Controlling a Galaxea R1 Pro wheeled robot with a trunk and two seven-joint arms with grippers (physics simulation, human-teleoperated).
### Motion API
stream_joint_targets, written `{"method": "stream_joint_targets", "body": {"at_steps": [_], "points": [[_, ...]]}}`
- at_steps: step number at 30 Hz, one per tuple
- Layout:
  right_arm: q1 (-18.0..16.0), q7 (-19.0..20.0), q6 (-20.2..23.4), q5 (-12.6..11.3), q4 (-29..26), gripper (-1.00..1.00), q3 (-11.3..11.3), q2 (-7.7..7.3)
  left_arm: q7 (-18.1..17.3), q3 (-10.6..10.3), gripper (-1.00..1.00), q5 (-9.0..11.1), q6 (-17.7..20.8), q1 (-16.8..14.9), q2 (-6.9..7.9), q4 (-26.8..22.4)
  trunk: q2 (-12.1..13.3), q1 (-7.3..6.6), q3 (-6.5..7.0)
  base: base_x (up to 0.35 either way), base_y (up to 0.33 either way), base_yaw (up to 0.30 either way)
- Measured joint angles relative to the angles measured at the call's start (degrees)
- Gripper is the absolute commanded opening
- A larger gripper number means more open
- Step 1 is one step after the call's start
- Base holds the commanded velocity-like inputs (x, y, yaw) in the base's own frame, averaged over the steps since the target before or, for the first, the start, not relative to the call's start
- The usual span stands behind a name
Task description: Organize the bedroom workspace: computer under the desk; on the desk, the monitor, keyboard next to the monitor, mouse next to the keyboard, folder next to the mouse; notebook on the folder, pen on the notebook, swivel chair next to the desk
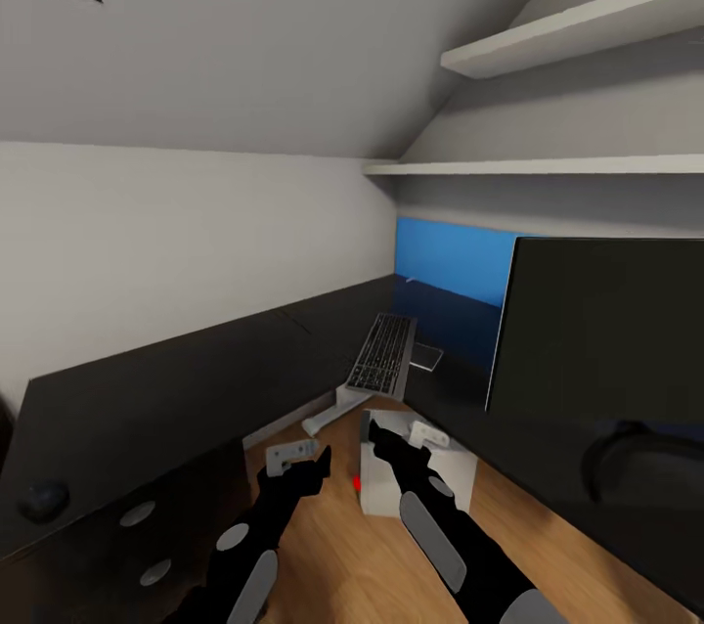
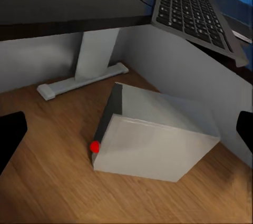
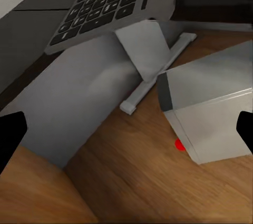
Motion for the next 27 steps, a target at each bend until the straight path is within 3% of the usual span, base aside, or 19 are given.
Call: {"method": "stream_joint_targets", "body": {"at_steps": [7, 8, 10, 14, 17, 22, 27], "points": [[-0.02, 0.05, -0.05, -0.11, 0.47, 1.00, 0.08, 0.41, 0.22, -0.01, 1.00, 1.96, 4.04, 1.28, 1.35, -5.52, -2.81, 1.54, -1.26, 0.000, 0.000, 0.000], [-0.02, 0.03, -0.30, -0.09, 1.41, 1.00, -0.55, 1.21, 0.23, 0.00, 1.00, 2.22, 5.53, 3.05, 1.62, -9.38, -3.21, 1.76, -1.44, 0.000, 0.000, 0.000], [-0.06, 0.02, -0.59, -0.06, 1.74, 1.00, -1.24, 1.49, 0.23, 0.02, 1.00, 2.28, 6.02, 4.10, 1.86, -11.40, -4.01, 2.20, -1.80, 0.000, 0.000, 0.000], [-0.17, 0.01, -1.10, -0.14, 2.10, 1.00, -4.54, 1.96, 0.24, 0.02, 1.00, 2.39, 6.58, 5.76, 2.80, -14.20, -5.62, 3.08, -2.52, 0.000, 0.000, 0.000], [-0.33, 0.66, -1.24, -1.72, 2.25, 1.00, -10.32, 3.48, 0.24, -0.01, 1.00, 2.51, 6.83, 6.42, 3.34, -15.27, -6.82, 3.74, -3.05, 0.000, 0.000, 0.000], [-0.37, 4.57, -1.32, -5.08, 2.20, 1.00, -12.53, 4.00, 0.24, -0.02, 1.00, 2.53, 6.88, 6.55, 3.44, -15.48, -8.82, 4.84, -3.95, 0.000, 0.000, 0.000], [-0.39, 10.05, -1.51, -5.92, 3.51, 1.00, -13.18, 3.97, 0.24, -0.02, 1.00, 2.57, 6.90, 6.59, 3.47, -15.53, -10.83, 5.93, -4.85, 0.000, 0.000, 0.000]]}}
